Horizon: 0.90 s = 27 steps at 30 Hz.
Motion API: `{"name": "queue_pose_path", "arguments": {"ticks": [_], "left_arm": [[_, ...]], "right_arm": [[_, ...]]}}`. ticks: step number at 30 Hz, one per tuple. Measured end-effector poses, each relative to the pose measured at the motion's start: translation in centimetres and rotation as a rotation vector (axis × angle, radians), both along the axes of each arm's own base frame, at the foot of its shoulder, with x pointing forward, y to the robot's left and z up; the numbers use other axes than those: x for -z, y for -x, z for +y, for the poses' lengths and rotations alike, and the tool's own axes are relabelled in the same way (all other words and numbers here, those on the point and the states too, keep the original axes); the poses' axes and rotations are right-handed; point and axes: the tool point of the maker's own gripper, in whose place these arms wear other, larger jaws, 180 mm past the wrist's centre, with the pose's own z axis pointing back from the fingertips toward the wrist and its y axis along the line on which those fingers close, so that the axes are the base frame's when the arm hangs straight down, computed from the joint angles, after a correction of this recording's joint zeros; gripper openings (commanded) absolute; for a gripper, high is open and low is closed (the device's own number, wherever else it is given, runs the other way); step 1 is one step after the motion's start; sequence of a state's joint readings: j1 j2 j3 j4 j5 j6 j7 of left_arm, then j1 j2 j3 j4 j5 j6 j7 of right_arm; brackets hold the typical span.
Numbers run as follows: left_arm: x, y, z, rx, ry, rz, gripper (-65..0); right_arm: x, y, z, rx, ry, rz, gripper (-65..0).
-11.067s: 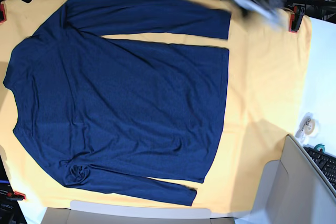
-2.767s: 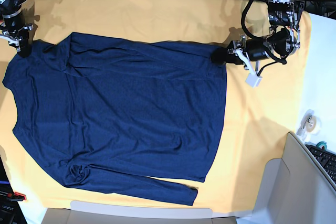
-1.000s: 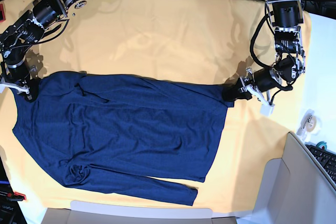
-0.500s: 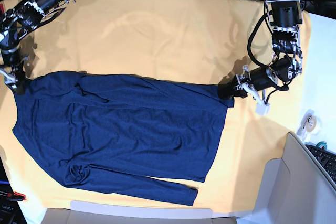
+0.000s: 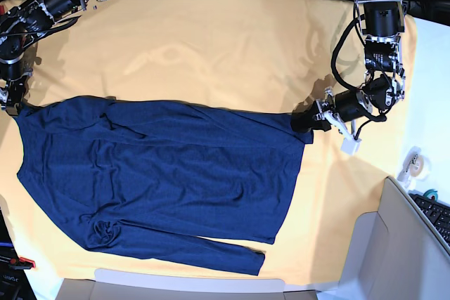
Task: Fold the T-shirt properly
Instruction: 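Lift the held shirt corners with both grippers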
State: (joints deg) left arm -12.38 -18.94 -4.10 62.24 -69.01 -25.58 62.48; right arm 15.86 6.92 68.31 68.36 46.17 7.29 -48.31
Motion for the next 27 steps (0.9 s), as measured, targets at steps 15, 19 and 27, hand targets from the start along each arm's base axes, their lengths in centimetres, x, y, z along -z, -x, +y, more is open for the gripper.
{"name": "queue_pose_path", "arguments": {"ticks": [15, 19, 27], "left_arm": [[0.0, 0.0, 0.0, 0.000, 0.000, 0.001, -49.0], [0.1, 0.2, 0.0, 0.010, -0.001, 0.010, -49.1], [0.2, 0.5, 0.2, 0.024, -0.008, 0.022, -48.7]], "right_arm": [[0.3, -4.6, 2.0, 0.011, -0.090, 0.039, -32.1], [0.0, -5.9, 3.1, -0.036, -0.092, 0.043, -32.1], [0.2, -6.5, 4.1, -0.059, -0.108, 0.037, -50.7]]}}
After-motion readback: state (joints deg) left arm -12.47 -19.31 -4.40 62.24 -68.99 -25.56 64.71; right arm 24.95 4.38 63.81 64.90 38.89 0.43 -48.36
